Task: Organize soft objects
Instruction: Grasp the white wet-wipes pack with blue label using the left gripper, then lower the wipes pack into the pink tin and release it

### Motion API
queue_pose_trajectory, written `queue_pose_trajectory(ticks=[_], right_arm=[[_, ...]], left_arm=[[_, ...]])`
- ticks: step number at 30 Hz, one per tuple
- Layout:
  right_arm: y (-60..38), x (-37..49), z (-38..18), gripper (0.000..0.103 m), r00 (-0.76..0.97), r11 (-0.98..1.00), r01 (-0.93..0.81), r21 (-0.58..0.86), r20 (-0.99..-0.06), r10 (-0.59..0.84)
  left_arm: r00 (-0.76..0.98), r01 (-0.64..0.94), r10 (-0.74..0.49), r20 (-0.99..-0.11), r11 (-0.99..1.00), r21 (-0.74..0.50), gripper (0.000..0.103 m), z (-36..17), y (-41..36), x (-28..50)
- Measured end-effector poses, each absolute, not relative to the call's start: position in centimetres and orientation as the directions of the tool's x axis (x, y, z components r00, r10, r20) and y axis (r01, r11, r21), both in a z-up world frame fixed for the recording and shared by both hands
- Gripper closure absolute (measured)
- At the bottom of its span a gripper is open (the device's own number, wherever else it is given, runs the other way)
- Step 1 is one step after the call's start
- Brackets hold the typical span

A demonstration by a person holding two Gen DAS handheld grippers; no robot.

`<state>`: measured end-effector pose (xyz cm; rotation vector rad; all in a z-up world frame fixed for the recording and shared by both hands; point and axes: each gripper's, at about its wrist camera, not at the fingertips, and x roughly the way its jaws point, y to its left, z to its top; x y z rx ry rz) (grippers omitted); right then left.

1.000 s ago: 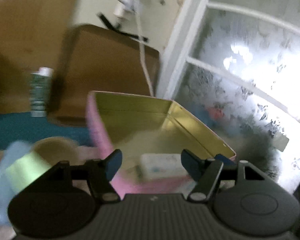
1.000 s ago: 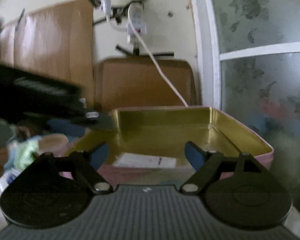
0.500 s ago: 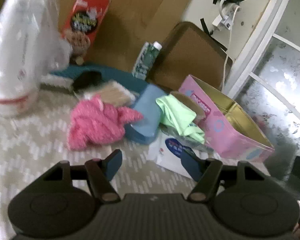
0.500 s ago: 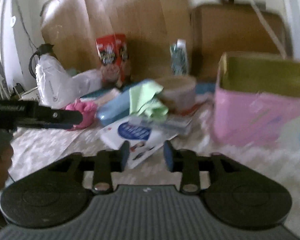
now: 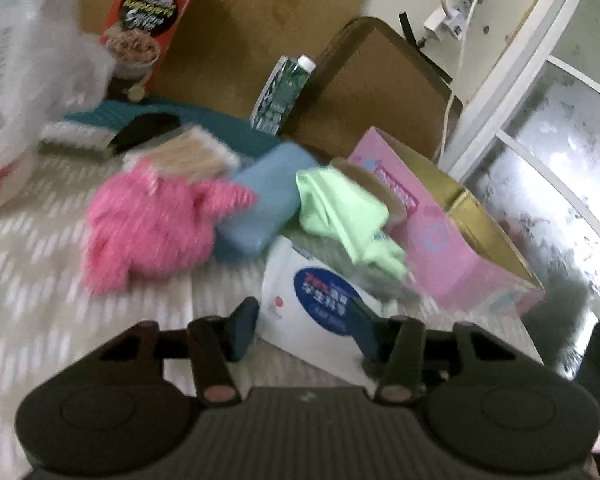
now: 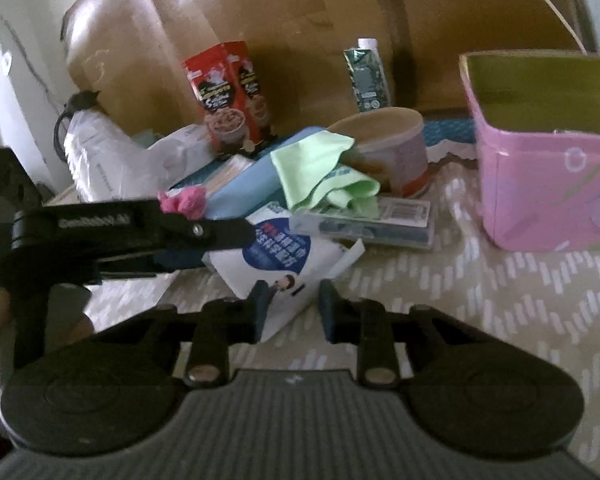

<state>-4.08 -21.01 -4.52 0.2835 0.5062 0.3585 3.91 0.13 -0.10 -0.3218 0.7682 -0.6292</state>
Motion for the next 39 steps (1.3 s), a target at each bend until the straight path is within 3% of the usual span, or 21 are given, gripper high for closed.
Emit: queue_pose_trajectory(ticks=[5, 9, 11, 13, 15, 20, 21, 23, 28, 34, 39], right_arm=[[-20.1, -6.4, -4.3, 0.073, 0.766, 0.874, -0.386, 0.294, -0.427, 0.481], [-19.6, -6.9, -4.2, 0.069, 0.722, 0.840, -0.452, 0.300, -0.430, 0.542], [-19.2, -6.9, -4.1, 0.054, 0.704, 0.826, -0.471, 0.309, -0.433, 0.563], [-18.7, -7.4, -4.1, 0.027, 0.695, 0.823, -0.500, 0.270, -0.442, 0.567], [-17.8, -7.9, -4.3, 0.021, 0.705, 0.835, -0.516, 0.190, -0.459, 0.540], [-16.4, -8.4, -5.1, 0.022, 0.754, 0.861, -0.506, 0.044, -0.463, 0.467], [-16.5, -8.2, -5.2, 0.022, 0.756, 0.860, -0.510, 0.031, -0.461, 0.465], [-16.2, -8.0, -5.2, 0.025, 0.758, 0.860, -0.508, 0.043, -0.452, 0.470], [-15.2, -7.8, -4.8, 0.045, 0.779, 0.869, -0.494, 0.023, -0.432, 0.454], [-13.7, -8.6, -3.7, 0.047, 0.812, 0.868, -0.496, -0.034, -0.372, 0.450], [-13.3, -7.6, -4.6, 0.048, 0.781, 0.862, -0.506, -0.011, -0.429, 0.453]], left_arm=[[0.558, 0.417, -0.631, -0.539, 0.775, -0.475, 0.053, -0.3, 3.0, -0.9], [0.583, 0.375, -0.627, -0.516, 0.771, -0.514, 0.028, 0.1, 5.3, -1.8], [0.611, 0.356, -0.604, -0.513, 0.787, -0.504, 0.019, 0.3, 5.8, -1.5], [0.609, 0.341, -0.598, -0.522, 0.791, -0.508, 0.018, 0.3, 5.7, -1.2], [0.601, 0.348, -0.606, -0.521, 0.785, -0.512, 0.018, 0.1, 5.4, -0.9], [0.598, 0.408, -0.607, -0.523, 0.792, -0.453, 0.020, -0.1, 3.4, -1.1], [0.587, 0.423, -0.617, -0.524, 0.786, -0.451, 0.024, -0.1, 3.1, -1.1], [0.575, 0.439, -0.629, -0.523, 0.776, -0.453, 0.025, -0.2, 2.9, -1.1], [0.575, 0.448, -0.650, -0.498, 0.759, -0.473, 0.028, 0.3, 3.8, -1.4], [0.627, 0.463, -0.634, -0.452, 0.770, -0.439, 0.028, 1.8, 4.9, -2.3], [0.594, 0.410, -0.622, -0.510, 0.780, -0.474, 0.029, -0.2, 5.4, -0.9]])
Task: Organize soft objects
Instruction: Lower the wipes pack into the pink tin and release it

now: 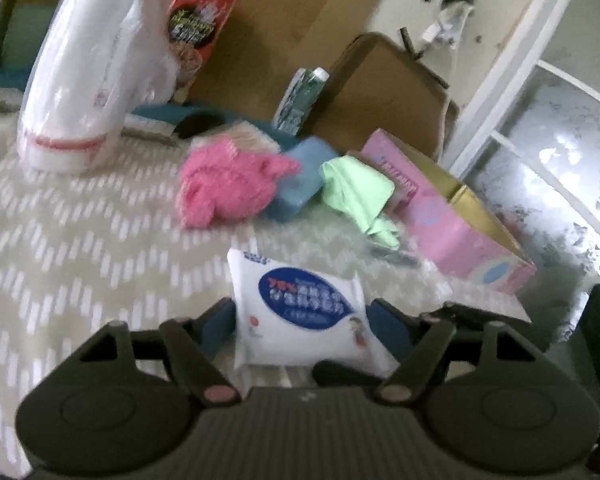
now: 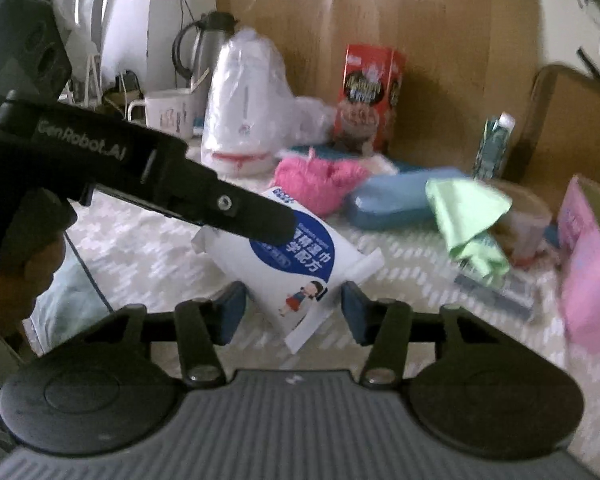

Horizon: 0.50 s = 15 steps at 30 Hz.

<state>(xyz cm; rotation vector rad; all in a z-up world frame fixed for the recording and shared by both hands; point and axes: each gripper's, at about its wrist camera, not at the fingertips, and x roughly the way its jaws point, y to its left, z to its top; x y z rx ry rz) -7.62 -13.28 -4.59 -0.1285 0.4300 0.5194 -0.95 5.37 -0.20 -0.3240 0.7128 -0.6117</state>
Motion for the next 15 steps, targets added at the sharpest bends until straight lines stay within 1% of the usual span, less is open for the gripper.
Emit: queue_pose_trajectory(ticks=[2, 5, 10, 15], right_arm=[[-13.2, -7.8, -4.6, 0.048, 0.785, 0.863, -0.505, -0.009, -0.421, 0.455], [-13.5, -8.1, -4.3, 0.048, 0.805, 0.870, -0.492, -0.019, -0.392, 0.446], [-15.5, -8.4, -2.7, 0.048, 0.866, 0.900, -0.434, -0.043, -0.297, 0.403], [-20.0, -8.5, -1.0, 0.048, 0.929, 0.944, -0.325, -0.051, -0.206, 0.309]], left_arm=[[0.592, 0.411, -0.622, -0.512, 0.780, -0.472, 0.029, 0.1, 5.2, -0.9], [0.607, 0.441, -0.627, -0.488, 0.776, -0.451, 0.029, 1.4, 4.4, -0.7], [0.620, 0.531, -0.639, -0.455, 0.769, -0.357, 0.029, 4.7, 0.4, 0.3], [0.600, 0.607, -0.679, -0.423, 0.731, -0.312, 0.029, 7.3, -5.7, 2.3]])
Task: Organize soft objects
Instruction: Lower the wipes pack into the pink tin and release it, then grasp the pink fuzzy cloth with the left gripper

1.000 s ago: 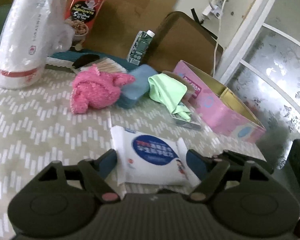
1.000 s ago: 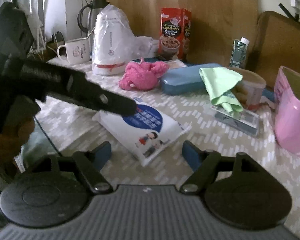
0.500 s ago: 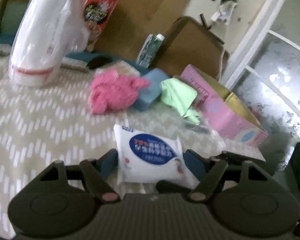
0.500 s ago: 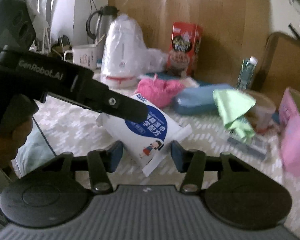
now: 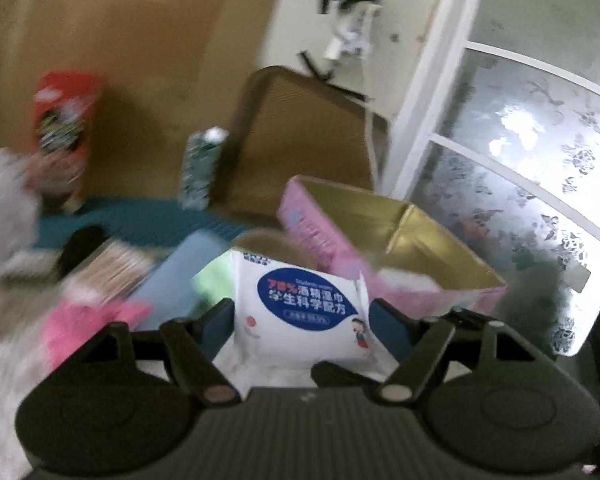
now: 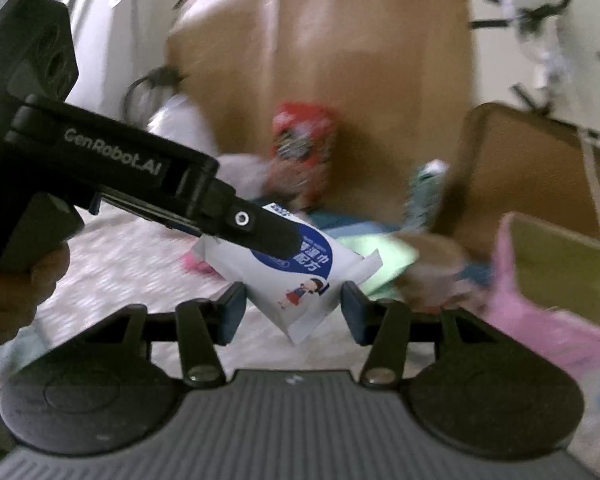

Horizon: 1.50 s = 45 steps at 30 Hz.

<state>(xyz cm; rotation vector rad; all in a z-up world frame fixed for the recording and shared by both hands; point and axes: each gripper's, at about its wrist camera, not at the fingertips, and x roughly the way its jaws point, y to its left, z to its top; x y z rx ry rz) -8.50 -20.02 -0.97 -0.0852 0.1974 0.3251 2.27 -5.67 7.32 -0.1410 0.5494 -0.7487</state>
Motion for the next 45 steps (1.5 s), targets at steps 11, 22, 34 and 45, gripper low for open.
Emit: queue_pose_trajectory(ticks=[11, 22, 34, 45], right_arm=[[-29.9, -7.2, -0.3, 0.048, 0.988, 0.996, -0.089, -0.009, -0.128, 0.087], [-34.8, -3.5, -2.1, 0.048, 0.983, 0.997, 0.052, 0.065, -0.178, -0.039], [-36.3, -2.1, -2.8, 0.048, 0.971, 0.976, 0.177, 0.123, -0.185, -0.153], [-27.7, -4.2, -0.9, 0.064, 0.977, 0.977, -0.163, 0.139, -0.115, 0.179]], left_arm=[[0.483, 0.675, -0.750, -0.452, 0.647, -0.354, 0.029, 8.1, -18.2, 7.0], [0.495, 0.689, -0.700, -0.514, 0.677, -0.258, 0.028, 6.9, -26.1, 10.0], [0.521, 0.694, -0.726, -0.449, 0.667, -0.272, 0.026, 7.5, -22.2, 8.0], [0.668, 0.492, -0.606, -0.432, 0.795, -0.354, 0.024, 5.1, -1.7, 2.2]])
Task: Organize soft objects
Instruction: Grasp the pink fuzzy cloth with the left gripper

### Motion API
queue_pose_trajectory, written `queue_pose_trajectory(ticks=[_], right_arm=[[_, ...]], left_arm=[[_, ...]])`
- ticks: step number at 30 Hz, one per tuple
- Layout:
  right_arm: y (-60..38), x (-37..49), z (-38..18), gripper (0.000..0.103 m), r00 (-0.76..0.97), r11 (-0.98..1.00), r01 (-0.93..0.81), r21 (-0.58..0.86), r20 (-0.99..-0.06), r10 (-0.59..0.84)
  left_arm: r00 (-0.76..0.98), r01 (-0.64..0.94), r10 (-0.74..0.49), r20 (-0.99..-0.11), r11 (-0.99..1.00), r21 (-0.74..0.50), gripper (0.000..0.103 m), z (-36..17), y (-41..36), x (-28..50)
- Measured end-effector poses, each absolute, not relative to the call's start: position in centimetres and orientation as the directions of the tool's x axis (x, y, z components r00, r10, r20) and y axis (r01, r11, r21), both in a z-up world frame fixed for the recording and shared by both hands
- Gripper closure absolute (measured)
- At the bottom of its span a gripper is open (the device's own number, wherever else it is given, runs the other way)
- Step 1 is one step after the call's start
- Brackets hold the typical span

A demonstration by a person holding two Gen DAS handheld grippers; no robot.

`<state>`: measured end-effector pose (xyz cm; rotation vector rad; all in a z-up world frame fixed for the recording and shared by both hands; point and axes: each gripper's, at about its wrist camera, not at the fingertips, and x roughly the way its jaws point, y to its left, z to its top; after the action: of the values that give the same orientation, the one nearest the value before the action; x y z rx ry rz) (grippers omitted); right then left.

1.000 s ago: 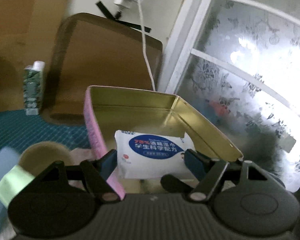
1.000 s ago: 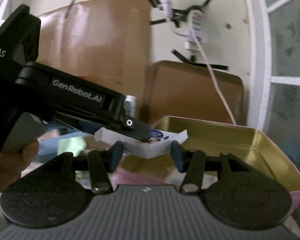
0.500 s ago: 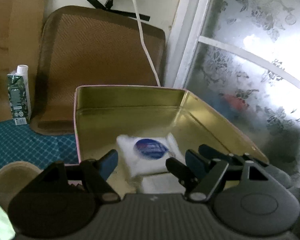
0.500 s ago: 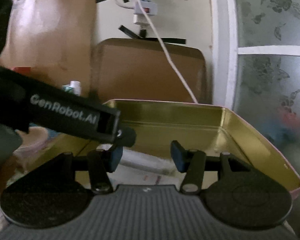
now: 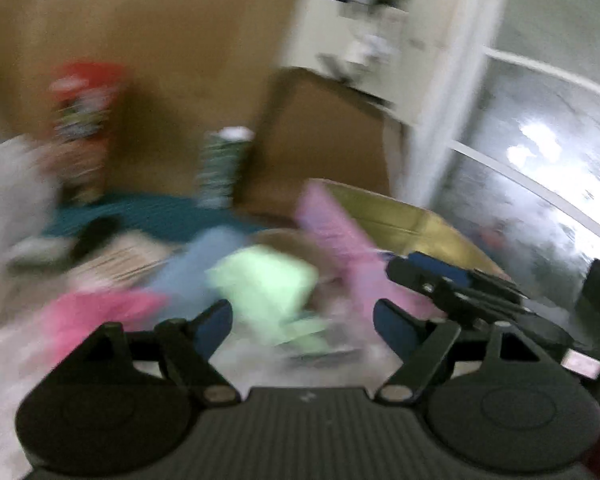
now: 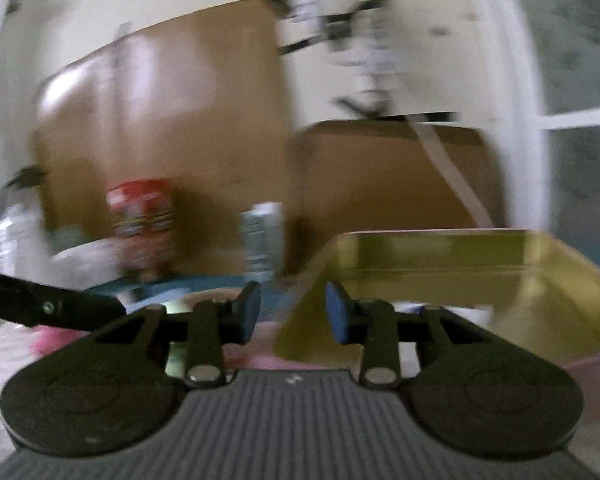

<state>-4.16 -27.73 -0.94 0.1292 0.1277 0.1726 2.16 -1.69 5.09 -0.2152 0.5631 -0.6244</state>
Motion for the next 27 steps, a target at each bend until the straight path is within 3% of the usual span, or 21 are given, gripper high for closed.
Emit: queue_pose_trajectory(ticks=[4, 8, 10, 13, 15, 17, 18, 24, 27], right_arm=[[-21.6, -2.0, -0.7, 0.064, 0.910, 0.928, -0.359, 0.099, -0.184, 0.371], [-16.1, -0.1, -0.6, 0.062, 0.852, 0.880, -0.476, 0.003, -0.248, 0.461], [-13.9, 1.5, -0.5, 0.046, 0.824, 0.856, -0.517, -0.028, -0.286, 0.489], [-11.7, 3.5, -0.5, 0.030, 0.805, 0.840, -0.540, -0.044, -0.318, 0.501], [-10.8, 4.1, -0.5, 0.031, 0.784, 0.825, -0.564, -0.035, -0.337, 0.522], [-9.8, 4.6, -0.7, 0.049, 0.747, 0.809, -0.588, -0.014, -0.393, 0.536], [-9.5, 4.1, -0.9, 0.062, 0.738, 0.807, -0.590, -0.007, -0.409, 0.536], [-10.0, -1.8, -1.4, 0.062, 0.673, 0.752, -0.658, 0.041, -0.415, 0.612], [-10.3, -3.6, -2.0, 0.055, 0.691, 0.759, -0.651, 0.004, -0.411, 0.595]], left_arm=[[0.728, 0.320, -0.507, -0.461, 0.846, -0.426, 0.024, 3.6, 4.6, 2.7], [0.729, 0.207, -0.504, -0.464, 0.808, -0.551, 0.022, 2.1, 9.4, 3.7], [0.712, 0.164, -0.530, -0.460, 0.763, -0.625, 0.019, 1.2, 11.1, 4.7], [0.699, 0.123, -0.561, -0.443, 0.705, -0.699, 0.017, 0.3, 12.7, 5.9], [0.693, 0.112, -0.571, -0.440, 0.688, -0.717, 0.017, -0.2, 13.4, 6.4], [0.680, 0.112, -0.589, -0.436, 0.671, -0.733, 0.017, -0.4, 13.2, 6.7], [0.676, 0.125, -0.602, -0.426, 0.663, -0.738, 0.018, -0.3, 13.1, 6.5], [0.674, 0.177, -0.605, -0.423, 0.689, -0.703, 0.017, -0.1, 12.6, 4.8], [0.685, 0.173, -0.596, -0.420, 0.693, -0.700, 0.014, 0.1, 12.7, 4.7]])
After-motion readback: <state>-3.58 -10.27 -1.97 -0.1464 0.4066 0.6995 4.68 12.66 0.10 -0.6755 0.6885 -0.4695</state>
